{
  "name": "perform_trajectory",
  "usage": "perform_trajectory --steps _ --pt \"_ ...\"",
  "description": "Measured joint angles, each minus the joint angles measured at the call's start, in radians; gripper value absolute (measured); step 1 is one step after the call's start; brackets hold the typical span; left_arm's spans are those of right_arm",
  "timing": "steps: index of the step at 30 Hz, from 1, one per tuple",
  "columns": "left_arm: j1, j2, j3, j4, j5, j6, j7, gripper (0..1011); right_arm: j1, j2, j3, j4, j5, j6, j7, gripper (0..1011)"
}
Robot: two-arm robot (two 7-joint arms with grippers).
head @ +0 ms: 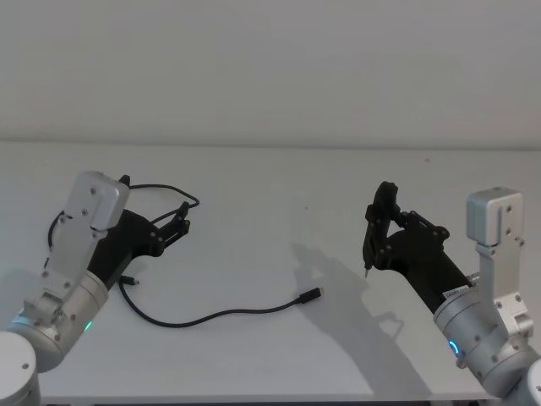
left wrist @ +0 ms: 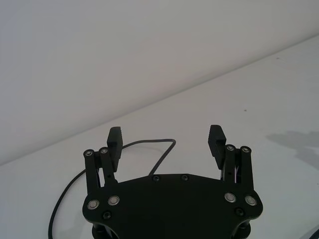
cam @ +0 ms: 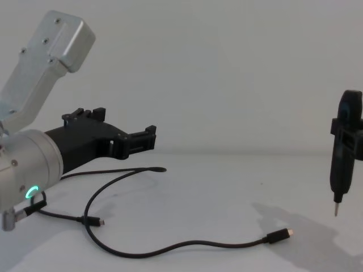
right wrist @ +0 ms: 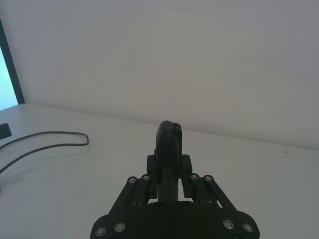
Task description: Pick up the data cable with the one hand.
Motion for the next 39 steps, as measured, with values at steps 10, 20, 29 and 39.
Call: perform_trajectory --steps 10,20,29,39 --pt "0.000 0.000 0.000 0.000 0.000 0.000 0.001 1001 0.000 0.000 0.000 0.000 0.000 0.000 0.000 274" --pt "0.000 0.001 0.000 0.000 0.000 0.000 0.001 1001 0.000 0.000 0.000 0.000 0.000 0.000 0.000 274" --pt "0.000 0.001 0.000 0.000 -0.001 0.000 0.001 1001 0.000 0.000 0.000 0.000 0.000 0.000 0.000 274" --pt "0.000 0.002 0.000 -0.002 -0.002 0.004 -0.006 1001 0.000 0.000 0.000 0.000 0.000 0.000 0.000 275"
